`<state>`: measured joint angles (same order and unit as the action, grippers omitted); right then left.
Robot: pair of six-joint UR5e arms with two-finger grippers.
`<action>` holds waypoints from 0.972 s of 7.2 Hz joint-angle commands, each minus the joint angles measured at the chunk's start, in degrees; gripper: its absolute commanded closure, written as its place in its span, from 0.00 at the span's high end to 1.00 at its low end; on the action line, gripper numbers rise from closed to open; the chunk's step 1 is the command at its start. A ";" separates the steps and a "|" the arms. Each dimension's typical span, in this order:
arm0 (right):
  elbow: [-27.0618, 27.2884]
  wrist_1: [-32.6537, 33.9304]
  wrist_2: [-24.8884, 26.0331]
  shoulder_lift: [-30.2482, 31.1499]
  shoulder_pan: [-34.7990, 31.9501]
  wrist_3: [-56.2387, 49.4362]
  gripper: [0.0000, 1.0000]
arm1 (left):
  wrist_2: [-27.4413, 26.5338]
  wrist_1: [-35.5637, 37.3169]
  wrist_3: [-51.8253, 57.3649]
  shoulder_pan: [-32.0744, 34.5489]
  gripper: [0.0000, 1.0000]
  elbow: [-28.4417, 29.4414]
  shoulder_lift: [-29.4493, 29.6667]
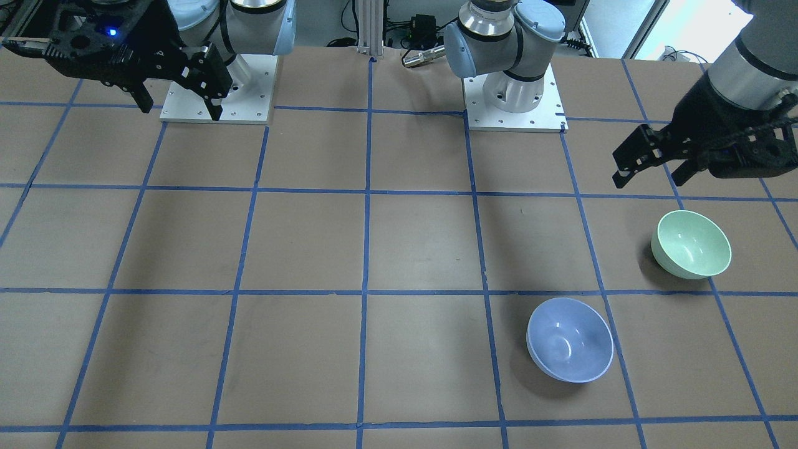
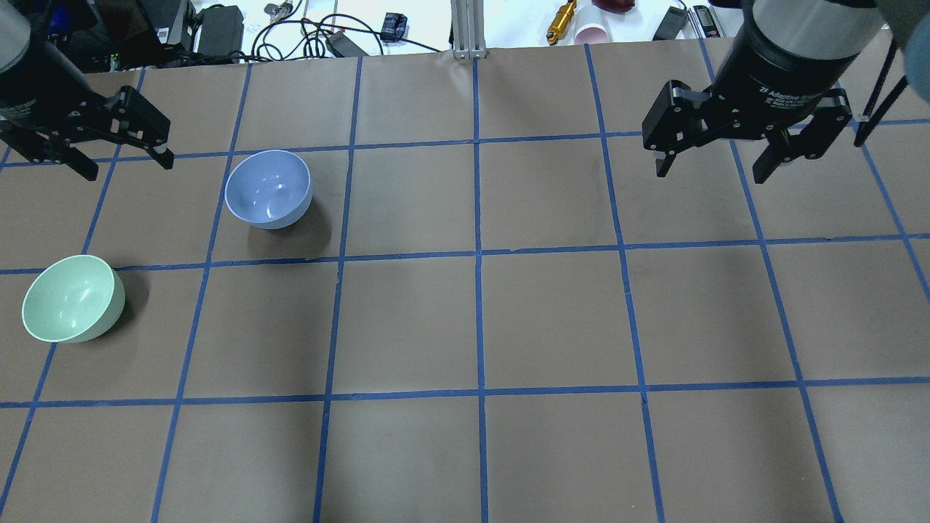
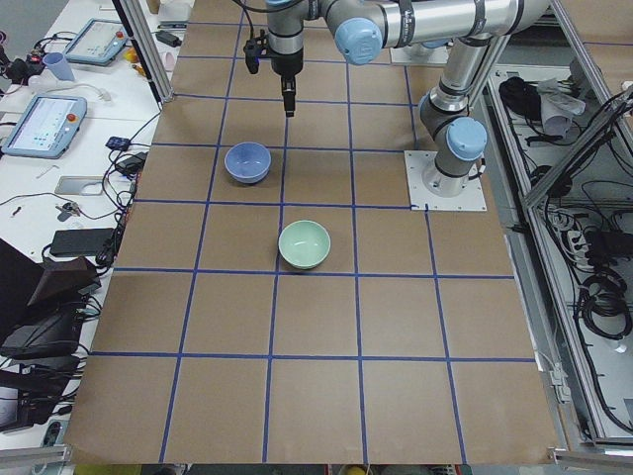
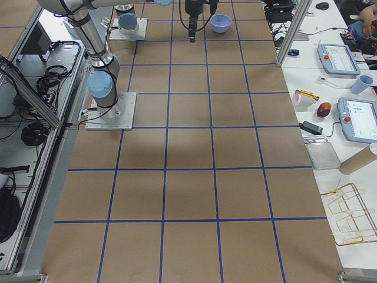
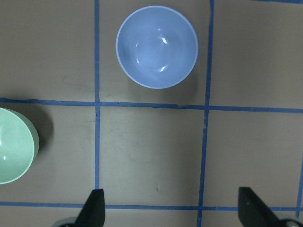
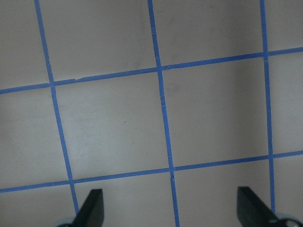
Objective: Stack green bowl on blue bowl
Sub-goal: 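Move the left gripper outward and down toward the pale green bowl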
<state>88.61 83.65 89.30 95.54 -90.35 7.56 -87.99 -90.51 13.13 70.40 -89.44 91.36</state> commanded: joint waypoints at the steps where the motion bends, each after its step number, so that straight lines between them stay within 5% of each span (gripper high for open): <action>1: -0.02 -0.06 0.00 0.00 0.00 0.00 1.00 | -1.04 0.94 5.54 -6.65 1.00 -1.26 2.76; 7: -0.02 -0.06 0.00 0.00 0.00 0.00 1.00 | -3.42 22.07 28.81 -22.83 1.00 -8.46 13.21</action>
<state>88.62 83.66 89.30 95.54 -90.35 7.56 -91.54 -74.17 35.55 50.51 -95.94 102.17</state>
